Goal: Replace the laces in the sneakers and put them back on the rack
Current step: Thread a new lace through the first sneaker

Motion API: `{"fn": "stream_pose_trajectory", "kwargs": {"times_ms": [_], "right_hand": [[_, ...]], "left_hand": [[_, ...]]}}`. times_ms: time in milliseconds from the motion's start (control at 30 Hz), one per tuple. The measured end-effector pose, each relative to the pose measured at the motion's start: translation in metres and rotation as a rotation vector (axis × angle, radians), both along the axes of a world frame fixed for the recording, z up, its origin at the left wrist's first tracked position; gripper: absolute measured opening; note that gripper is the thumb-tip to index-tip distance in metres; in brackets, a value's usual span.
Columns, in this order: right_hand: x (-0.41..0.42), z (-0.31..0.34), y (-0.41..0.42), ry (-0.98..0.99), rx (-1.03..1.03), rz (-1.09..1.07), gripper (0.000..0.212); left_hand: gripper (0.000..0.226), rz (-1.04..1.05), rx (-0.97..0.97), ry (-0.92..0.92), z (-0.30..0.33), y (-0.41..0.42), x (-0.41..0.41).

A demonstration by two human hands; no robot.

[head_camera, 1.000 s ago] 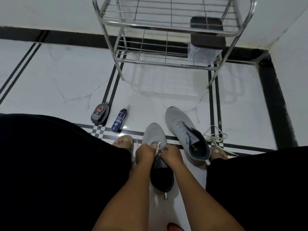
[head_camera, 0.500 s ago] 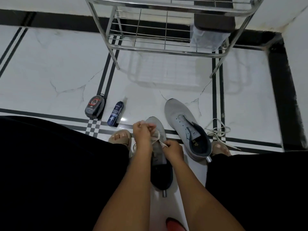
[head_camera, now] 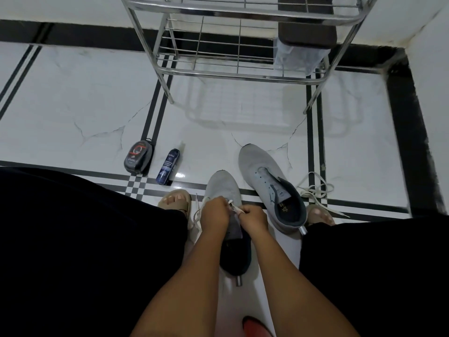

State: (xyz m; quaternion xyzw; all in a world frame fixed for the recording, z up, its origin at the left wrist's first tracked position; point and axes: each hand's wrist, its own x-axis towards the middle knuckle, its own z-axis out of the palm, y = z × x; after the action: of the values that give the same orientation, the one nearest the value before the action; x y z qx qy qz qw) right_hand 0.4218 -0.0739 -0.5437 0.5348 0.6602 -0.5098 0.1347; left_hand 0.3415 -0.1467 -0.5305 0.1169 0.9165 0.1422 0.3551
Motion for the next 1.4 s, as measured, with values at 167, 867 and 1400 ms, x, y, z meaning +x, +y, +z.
{"fn": "stream_pose_trajectory", "kwargs": {"times_ms": [167, 867, 1400], "right_hand": [[0.003, -0.002, 0.002, 0.044, -0.052, -0.064, 0.012], [0.003, -0.010, 0.000, 0.039, -0.058, -0.085, 0.013], [-0.011, -0.025, 0.011, 0.094, -0.073, -0.207, 0.018]], "left_hand": [[0.011, 0.271, 0.109, 0.131, -0.010, -0.003, 0.010], [0.015, 0.343, 0.071, 0.146, -0.021, 0.000, 0.021], [0.035, 0.225, 0.091, 0.215, -0.013, 0.000, 0.033]]}}
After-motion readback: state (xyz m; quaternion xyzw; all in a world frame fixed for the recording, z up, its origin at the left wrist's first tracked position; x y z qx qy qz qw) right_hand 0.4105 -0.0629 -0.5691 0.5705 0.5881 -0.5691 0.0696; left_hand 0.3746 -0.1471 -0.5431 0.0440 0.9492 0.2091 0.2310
